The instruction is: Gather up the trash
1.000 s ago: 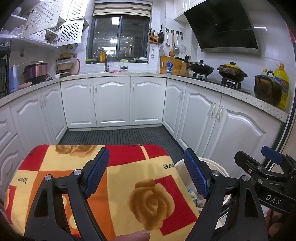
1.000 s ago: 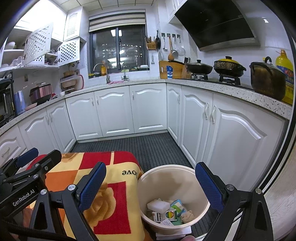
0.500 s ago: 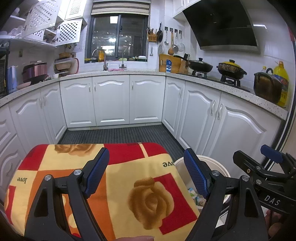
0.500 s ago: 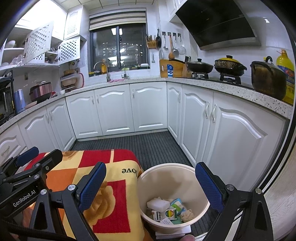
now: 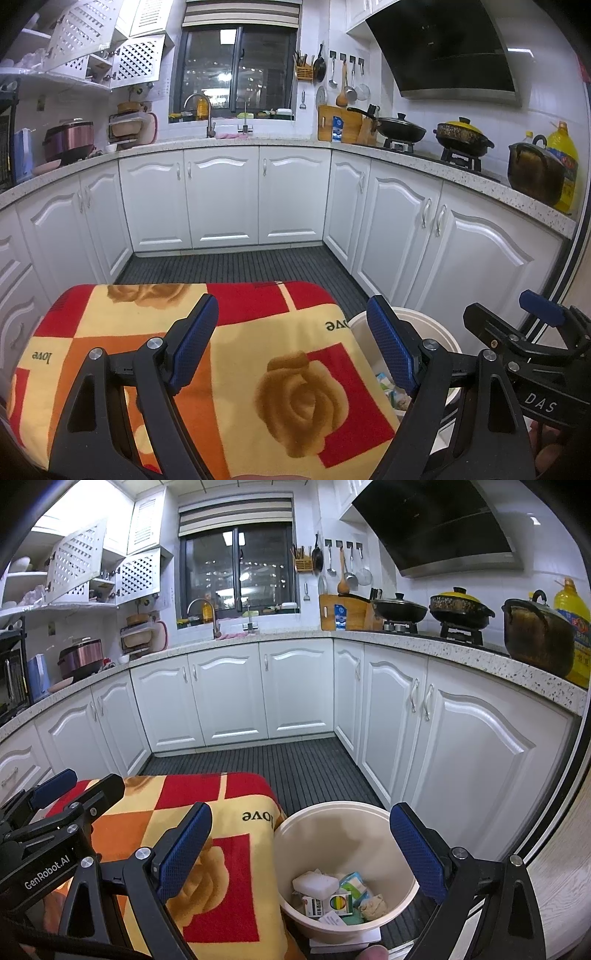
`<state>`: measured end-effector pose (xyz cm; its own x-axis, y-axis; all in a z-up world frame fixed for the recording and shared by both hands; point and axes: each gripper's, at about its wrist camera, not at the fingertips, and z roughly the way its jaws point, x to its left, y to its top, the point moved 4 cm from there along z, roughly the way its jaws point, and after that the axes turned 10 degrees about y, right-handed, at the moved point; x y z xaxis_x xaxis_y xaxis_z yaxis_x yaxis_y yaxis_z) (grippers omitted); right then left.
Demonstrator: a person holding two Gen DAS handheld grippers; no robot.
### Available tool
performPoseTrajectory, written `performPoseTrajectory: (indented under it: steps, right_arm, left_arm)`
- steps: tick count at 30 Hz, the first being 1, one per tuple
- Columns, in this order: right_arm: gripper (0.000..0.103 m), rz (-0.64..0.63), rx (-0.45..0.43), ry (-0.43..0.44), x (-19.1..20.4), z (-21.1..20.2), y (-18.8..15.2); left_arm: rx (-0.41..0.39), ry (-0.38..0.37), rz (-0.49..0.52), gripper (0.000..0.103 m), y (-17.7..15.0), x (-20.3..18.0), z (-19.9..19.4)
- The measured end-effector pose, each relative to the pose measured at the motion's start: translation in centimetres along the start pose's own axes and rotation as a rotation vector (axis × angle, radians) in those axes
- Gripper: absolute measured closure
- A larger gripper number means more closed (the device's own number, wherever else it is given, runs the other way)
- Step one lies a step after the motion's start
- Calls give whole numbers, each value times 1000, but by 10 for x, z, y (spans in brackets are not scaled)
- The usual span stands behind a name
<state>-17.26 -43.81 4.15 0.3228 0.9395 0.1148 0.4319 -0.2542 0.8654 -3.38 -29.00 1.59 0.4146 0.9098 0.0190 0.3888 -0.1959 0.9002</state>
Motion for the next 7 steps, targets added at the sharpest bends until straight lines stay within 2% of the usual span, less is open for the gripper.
performPoseTrajectory:
  steps: [7]
  right_arm:
    - [7,-2,19,-4,-2,7,-1]
  left_arm:
    - [5,-6,18,21,-5,2,6]
